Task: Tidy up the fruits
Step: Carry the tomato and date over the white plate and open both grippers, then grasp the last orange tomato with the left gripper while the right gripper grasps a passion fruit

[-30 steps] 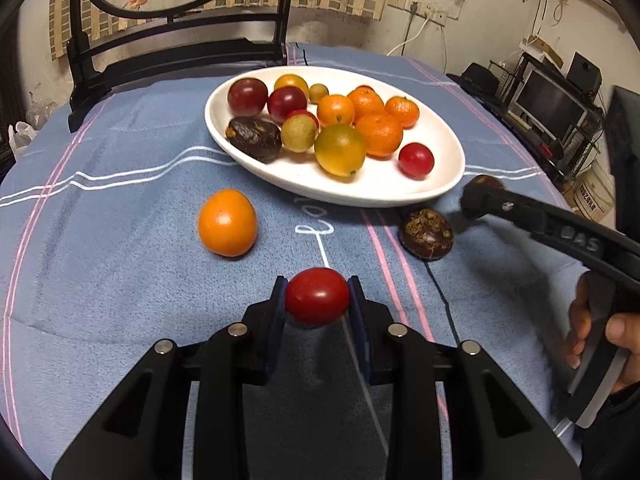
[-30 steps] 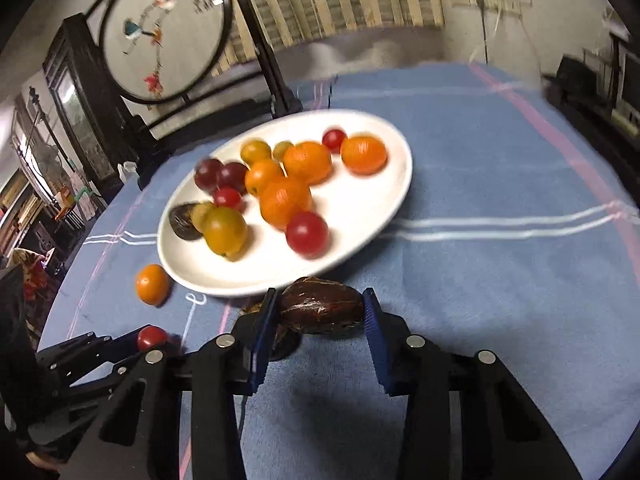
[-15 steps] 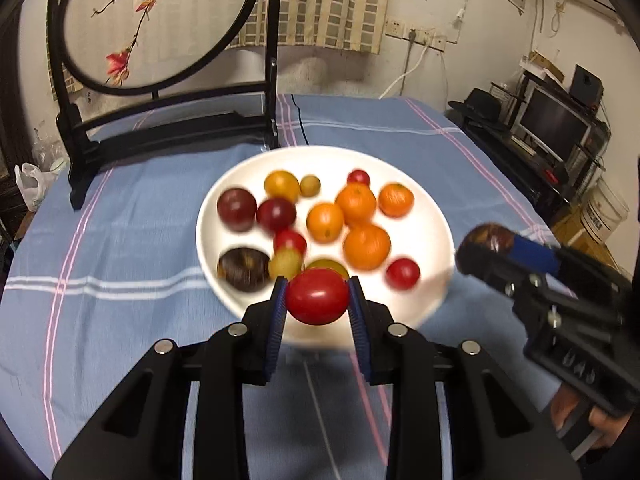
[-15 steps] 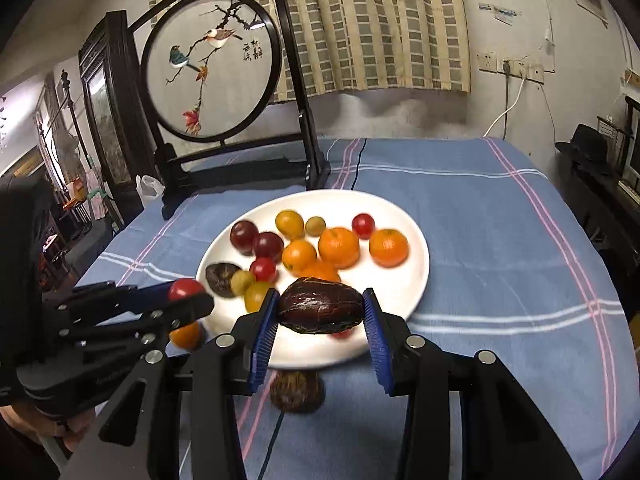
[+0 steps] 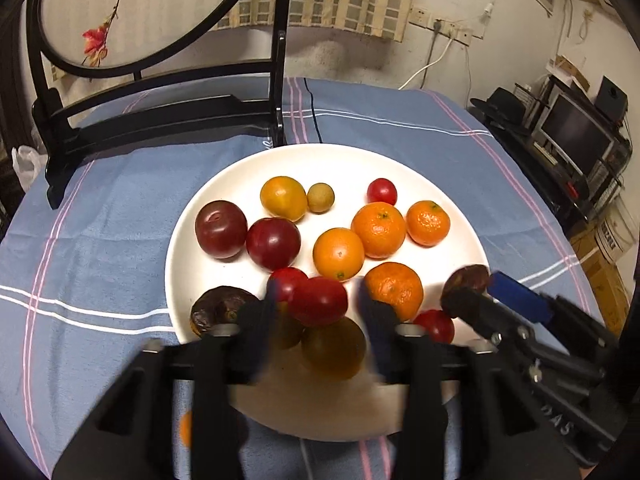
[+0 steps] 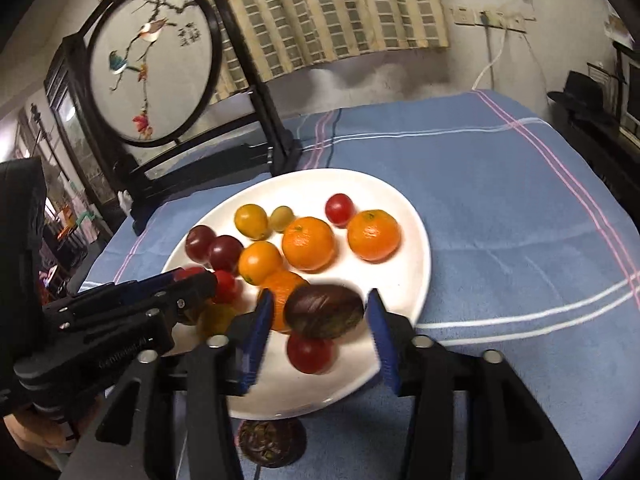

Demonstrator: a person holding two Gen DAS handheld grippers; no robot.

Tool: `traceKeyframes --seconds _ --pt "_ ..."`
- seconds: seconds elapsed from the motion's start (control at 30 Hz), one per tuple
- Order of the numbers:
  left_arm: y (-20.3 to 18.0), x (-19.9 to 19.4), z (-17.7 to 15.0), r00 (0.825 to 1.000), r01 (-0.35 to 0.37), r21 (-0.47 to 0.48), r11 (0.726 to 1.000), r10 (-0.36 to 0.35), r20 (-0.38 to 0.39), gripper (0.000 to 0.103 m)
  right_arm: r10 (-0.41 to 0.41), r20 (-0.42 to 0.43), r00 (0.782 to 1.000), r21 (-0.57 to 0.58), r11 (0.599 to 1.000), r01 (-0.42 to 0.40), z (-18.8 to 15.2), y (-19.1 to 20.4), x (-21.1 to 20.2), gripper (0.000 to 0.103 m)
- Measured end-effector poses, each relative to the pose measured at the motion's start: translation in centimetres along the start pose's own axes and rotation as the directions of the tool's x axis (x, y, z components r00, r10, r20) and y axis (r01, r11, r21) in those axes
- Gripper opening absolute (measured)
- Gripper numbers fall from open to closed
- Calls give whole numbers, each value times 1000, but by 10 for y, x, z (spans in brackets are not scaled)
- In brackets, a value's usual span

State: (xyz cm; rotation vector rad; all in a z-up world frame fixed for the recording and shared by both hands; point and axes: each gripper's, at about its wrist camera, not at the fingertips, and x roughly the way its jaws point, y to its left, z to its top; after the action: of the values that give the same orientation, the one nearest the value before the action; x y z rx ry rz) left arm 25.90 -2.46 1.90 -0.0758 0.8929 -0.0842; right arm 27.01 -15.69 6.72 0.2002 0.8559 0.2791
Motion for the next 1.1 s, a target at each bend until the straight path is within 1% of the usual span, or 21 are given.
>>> traceKeyframes --seconds 0.03,0.1,0.13,0.2,0.27,0.37,0.47,0.57,0.73,0.87,1.0,1.1 --pt "-1 -2 -1 1000 -10 -3 1000 10 16 67 17 -2 1000 13 1000 -17 -2 -3 -2 59" --pt "-4 -8 -2 999 -33 35 999 32 44 68 30 2 1000 13 999 -30 -4 -5 -10 59" --pt "-5 -11 -4 997 -53 57 997 50 51 71 32 6 999 14 999 -32 -4 -6 -13 60" --pt "-1 -17 -8 995 -73 57 996 70 67 75 56 8 998 33 998 -57 -6 -10 -20 69" --pt "6 -25 -14 995 -64 29 997 62 73 80 73 0 997 61 995 -73 -11 -16 -25 69" --pt "13 -36 -24 996 -40 1 999 40 77 82 64 -16 998 55 996 -63 -21 -17 -30 69" --pt "18 -46 -36 997 -17 -5 1000 18 71 84 67 -19 998 34 997 -66 -31 -14 -38 69" --pt "19 -55 -51 998 -18 -2 1000 19 61 84 64 -20 998 2 998 -64 -43 -7 -47 69" --pt "31 -66 -81 997 -43 -17 999 44 57 85 30 -63 998 -86 996 -36 -61 12 -46 69" --pt "48 -65 -98 997 -52 -53 997 54 49 85 -2 -85 996 -156 988 -11 -70 31 -41 69" --pt "59 -60 -110 996 -79 -52 996 81 42 85 -53 -112 992 -217 976 27 -75 47 -30 69" --pt "64 -58 -110 996 -75 -59 995 77 39 85 -97 -117 988 -240 968 67 -76 57 -19 69"
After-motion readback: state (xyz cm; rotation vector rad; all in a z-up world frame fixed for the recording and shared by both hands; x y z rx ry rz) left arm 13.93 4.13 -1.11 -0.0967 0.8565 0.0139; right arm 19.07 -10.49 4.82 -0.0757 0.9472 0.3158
